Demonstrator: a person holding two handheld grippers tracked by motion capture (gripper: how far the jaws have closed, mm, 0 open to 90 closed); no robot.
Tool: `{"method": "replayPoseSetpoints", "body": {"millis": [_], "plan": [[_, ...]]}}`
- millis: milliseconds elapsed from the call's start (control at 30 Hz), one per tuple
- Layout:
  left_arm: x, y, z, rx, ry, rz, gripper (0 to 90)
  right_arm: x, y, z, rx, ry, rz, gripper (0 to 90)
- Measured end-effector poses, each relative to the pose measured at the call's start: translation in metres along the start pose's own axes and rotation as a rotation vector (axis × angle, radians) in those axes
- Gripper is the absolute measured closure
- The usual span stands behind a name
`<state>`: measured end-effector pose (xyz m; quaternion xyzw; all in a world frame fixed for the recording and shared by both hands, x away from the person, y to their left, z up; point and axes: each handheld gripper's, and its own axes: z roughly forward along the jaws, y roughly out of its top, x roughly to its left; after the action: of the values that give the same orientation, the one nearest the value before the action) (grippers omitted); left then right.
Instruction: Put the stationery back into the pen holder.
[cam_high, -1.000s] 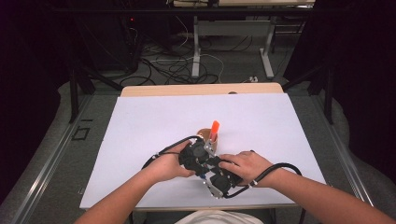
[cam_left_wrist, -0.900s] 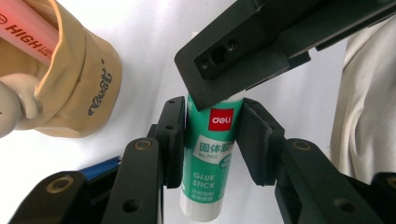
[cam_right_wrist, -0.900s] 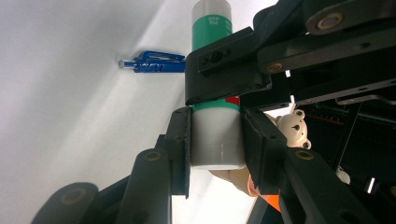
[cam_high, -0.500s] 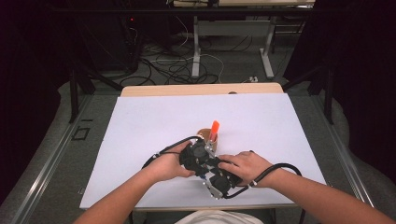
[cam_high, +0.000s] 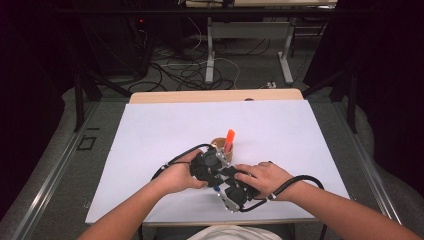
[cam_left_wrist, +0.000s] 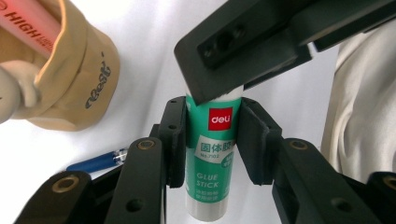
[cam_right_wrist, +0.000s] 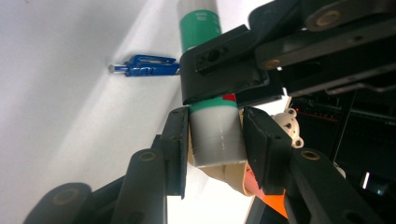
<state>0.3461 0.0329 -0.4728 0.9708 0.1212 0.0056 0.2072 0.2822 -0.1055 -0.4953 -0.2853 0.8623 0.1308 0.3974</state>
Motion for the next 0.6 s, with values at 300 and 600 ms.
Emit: {"method": "replayPoseSetpoints", "body": {"millis": [300,600], "plan": [[0.008,-0.009,0.001,0.011,0.020,-0.048,65.4,-0.006,-0.006,-0.004,0.013,-0.027,0.041,51.9],[0.016,-0.018,-0.005,-0.020,0.053,-0.112,65.3,-0.005,-0.019,0.001,0.019,-0.029,0.157,44.9]]}}
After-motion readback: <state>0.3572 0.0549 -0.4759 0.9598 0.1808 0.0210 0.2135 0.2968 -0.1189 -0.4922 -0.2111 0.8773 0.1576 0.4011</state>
